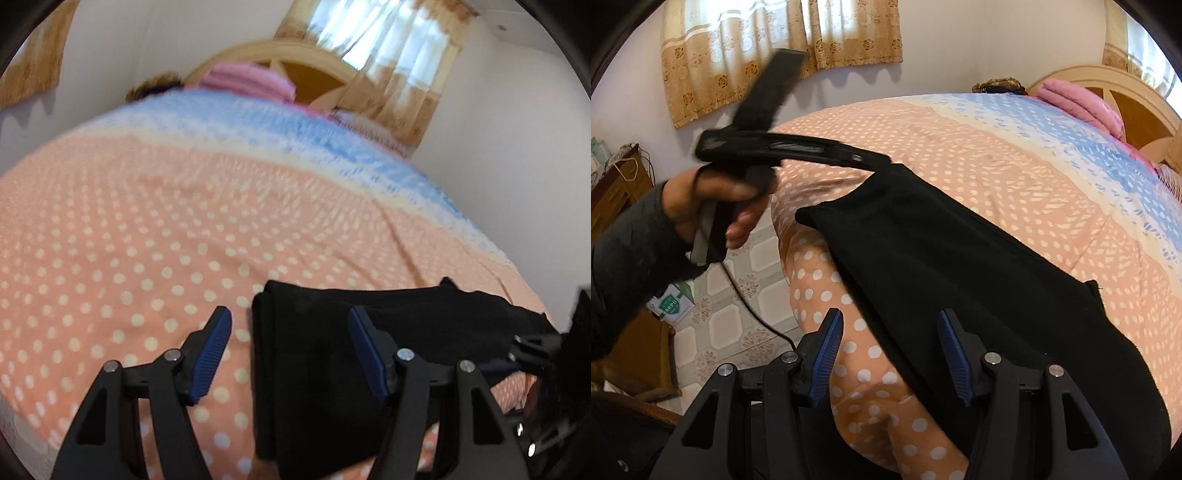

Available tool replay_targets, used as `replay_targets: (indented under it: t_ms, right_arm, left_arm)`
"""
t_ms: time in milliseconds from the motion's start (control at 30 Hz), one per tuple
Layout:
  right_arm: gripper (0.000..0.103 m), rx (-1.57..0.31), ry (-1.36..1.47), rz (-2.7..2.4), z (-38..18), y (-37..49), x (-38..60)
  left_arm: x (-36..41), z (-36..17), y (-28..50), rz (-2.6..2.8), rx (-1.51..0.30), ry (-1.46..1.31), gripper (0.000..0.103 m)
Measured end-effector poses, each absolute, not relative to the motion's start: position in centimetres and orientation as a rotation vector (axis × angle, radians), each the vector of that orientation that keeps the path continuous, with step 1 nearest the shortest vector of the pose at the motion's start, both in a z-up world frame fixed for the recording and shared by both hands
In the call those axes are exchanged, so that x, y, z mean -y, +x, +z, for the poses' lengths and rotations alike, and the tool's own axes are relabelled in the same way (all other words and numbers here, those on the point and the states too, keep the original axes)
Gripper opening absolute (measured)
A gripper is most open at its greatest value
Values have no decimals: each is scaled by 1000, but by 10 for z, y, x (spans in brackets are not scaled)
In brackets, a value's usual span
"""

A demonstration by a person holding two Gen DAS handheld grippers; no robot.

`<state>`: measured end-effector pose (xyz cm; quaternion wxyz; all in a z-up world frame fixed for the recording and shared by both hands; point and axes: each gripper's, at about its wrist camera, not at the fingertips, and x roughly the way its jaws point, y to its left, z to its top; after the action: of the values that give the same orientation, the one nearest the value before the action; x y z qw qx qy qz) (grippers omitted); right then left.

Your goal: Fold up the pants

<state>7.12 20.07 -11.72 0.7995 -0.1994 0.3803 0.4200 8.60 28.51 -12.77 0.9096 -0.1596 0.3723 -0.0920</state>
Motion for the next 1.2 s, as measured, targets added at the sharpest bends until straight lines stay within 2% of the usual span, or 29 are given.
replay_targets:
  t_ms: [33,100,133,200,267,367,800,967,1133,1200]
  right_arm:
    - [55,-806,-433,897,-117,70,-199]
    - [55,-798,-422,896,-116,72,-194]
    - [55,-798,-413,895,-116,72,-192]
    - [55,-800,-380,889,-116,77,-187]
    - [55,-803,-358,882,-118,81,-183]
    - [55,-806,-351,876,-121,84,-182]
    - [55,-808,-470,887,-141,74,-204]
    - [55,-846,-518,888,-152,72,-206]
    - [55,-835,-484,933,-140,72,-207]
    - [55,-829,-453,959,-132,74,-202]
  left_arm:
    - [-283,-132,92,-194,-798,-339,67]
    - [-281,-141,99,-177,-836,-343,54]
    - [-281,-142,100,-185,-837,-350,45]
    - [-281,-143,103,-178,-837,-357,44]
    - [-279,-141,102,-165,-827,-340,27]
    - [-282,-136,102,-159,-821,-343,15]
    - [-297,-125,118,-164,-757,-431,9]
    - [-312,-153,132,-137,-815,-444,9]
    - [-313,-140,101,-113,-749,-418,9]
    - [-309,-131,90,-99,-732,-387,13]
